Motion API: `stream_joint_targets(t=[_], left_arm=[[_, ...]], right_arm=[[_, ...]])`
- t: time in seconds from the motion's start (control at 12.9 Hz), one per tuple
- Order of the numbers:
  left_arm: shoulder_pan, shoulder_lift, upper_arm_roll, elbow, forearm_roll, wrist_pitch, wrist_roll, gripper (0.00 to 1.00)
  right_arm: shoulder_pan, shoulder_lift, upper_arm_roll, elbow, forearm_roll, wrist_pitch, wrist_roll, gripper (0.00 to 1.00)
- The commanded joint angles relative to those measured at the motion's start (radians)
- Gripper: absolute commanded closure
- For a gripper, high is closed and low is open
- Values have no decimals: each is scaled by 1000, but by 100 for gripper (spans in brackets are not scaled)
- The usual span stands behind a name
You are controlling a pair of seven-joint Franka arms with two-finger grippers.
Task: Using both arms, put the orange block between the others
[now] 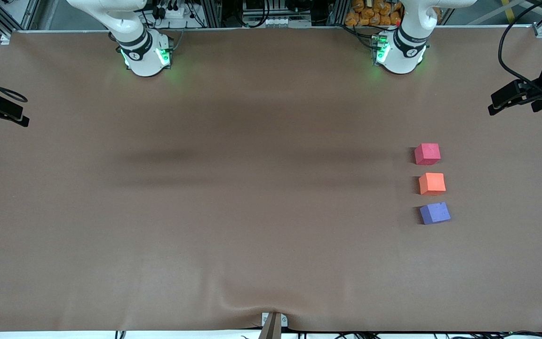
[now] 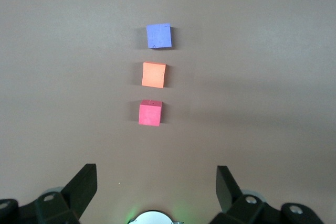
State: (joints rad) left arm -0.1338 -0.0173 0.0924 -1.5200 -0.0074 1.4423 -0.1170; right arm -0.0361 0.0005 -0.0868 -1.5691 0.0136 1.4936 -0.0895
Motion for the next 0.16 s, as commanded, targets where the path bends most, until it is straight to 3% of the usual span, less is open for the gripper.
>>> stream_joint_targets(t=[0.0,0.08], left_arm=[[-3,4,-2,17,24,-6,-1,0],[-3,5,-2,15,24,-7,-1,0]], right_arm=[[-11,-2,6,1,8,4,-13,0],[-11,-2,6,1,8,4,-13,0]])
